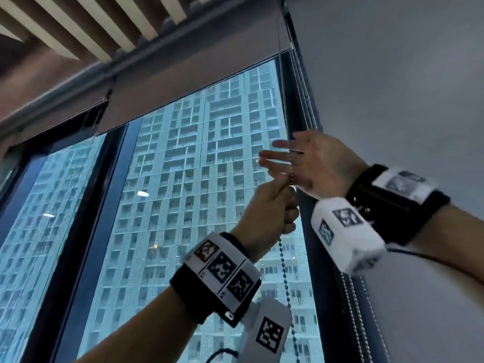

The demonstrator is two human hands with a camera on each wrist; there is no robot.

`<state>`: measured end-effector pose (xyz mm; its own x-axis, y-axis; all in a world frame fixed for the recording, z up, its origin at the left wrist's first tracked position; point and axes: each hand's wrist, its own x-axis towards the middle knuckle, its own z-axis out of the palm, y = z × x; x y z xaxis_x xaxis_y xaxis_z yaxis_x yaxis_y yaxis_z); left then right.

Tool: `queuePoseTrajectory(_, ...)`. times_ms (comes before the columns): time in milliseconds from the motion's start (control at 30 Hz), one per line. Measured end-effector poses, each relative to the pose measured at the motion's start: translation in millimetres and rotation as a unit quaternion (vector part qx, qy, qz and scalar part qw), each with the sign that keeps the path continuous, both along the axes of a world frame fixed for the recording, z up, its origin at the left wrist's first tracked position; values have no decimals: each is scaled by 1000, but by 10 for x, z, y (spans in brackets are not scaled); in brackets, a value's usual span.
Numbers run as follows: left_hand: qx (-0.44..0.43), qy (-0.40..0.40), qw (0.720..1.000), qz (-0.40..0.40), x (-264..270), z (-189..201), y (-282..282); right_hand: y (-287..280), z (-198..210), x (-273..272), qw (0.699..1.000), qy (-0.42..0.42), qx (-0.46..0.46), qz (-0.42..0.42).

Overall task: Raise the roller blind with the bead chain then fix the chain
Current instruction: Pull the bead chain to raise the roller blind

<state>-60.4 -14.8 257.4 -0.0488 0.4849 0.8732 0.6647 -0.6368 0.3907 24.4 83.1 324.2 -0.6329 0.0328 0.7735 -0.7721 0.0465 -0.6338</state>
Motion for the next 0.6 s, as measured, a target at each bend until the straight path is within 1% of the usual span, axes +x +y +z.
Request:
queuePoseTrajectory(67, -18, 16, 1000, 9, -46, -85, -27, -104, 137, 6, 1000, 10, -12, -16)
queuePoseTrajectory(167, -65, 44, 997, -1, -152, -281, -16, -160, 88, -95, 998, 19, -32, -52)
queuePoseTrajectory(200, -83, 48, 995, -7, -211, -378, 5, -153, 11, -151, 996, 34, -20, -82)
queuePoseTrajectory(267, -134, 52, 989, -19, -339, -542, 32, -163, -202, -257, 985, 64, 35, -159)
queuePoseTrajectory(300, -159, 49, 986, -29, -422, -587, 41, -163, -334, -307, 979, 70, 63, -180)
queuePoseTrajectory(333, -173, 39, 983, -35, -500, -599, 38, -147, -471, -343, 977, 70, 77, -184)
queuePoseTrajectory(367, -176, 25, 983, -36, -564, -565, 34, -124, -591, -356, 978, 68, 82, -179)
queuePoseTrajectory(433, -146, -16, 989, -29, -610, -395, 1, -82, -770, -360, 981, 65, 79, -167)
queuePoseTrajectory(533, -83, -58, 994, -27, -496, -55, -76, -30, -939, -349, 979, 67, 78, -173)
queuePoseTrajectory(600, -52, -86, 993, -54, -364, 156, -79, -2, -1008, -326, 979, 65, 80, -177)
